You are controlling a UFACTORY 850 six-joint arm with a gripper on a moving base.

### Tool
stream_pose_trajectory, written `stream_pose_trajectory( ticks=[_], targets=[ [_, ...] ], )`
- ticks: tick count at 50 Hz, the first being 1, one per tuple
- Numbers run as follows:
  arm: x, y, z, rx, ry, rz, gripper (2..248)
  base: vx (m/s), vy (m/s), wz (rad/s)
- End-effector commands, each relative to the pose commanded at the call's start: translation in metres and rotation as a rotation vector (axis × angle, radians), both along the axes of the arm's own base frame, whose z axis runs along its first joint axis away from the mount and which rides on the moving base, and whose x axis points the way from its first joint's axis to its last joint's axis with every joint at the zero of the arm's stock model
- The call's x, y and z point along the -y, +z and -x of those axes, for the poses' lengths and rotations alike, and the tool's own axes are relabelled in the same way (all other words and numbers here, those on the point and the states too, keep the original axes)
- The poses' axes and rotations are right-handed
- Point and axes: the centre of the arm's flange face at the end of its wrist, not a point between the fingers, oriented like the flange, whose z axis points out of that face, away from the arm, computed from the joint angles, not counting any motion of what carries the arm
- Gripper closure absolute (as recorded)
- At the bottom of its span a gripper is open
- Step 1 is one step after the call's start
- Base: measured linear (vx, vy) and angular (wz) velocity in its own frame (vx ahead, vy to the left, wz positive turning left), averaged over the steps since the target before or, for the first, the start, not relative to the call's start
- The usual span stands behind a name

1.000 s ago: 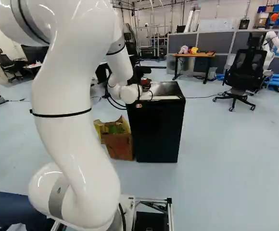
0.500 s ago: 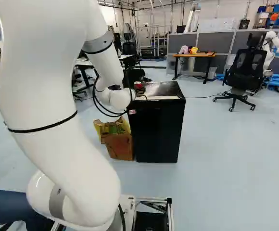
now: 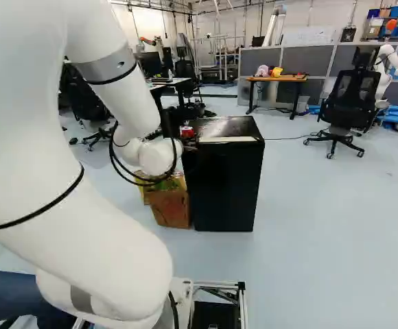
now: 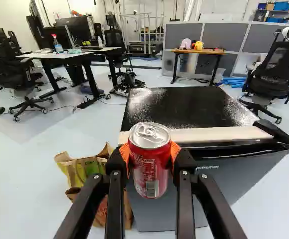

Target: Grab a drink from the fridge

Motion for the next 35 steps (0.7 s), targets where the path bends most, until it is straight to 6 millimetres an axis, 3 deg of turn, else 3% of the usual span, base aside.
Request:
stream_pose_trajectory(
  ticks=[17,35],
  targets=[
    [-0.009,-0.011,0.043,-0.02,0.017,0.002,151,0.0,0.0,0.0],
    [-0.014,-0.021,0.074,-0.035,0.03,0.003,151,0.0,0.0,0.0]
  ],
)
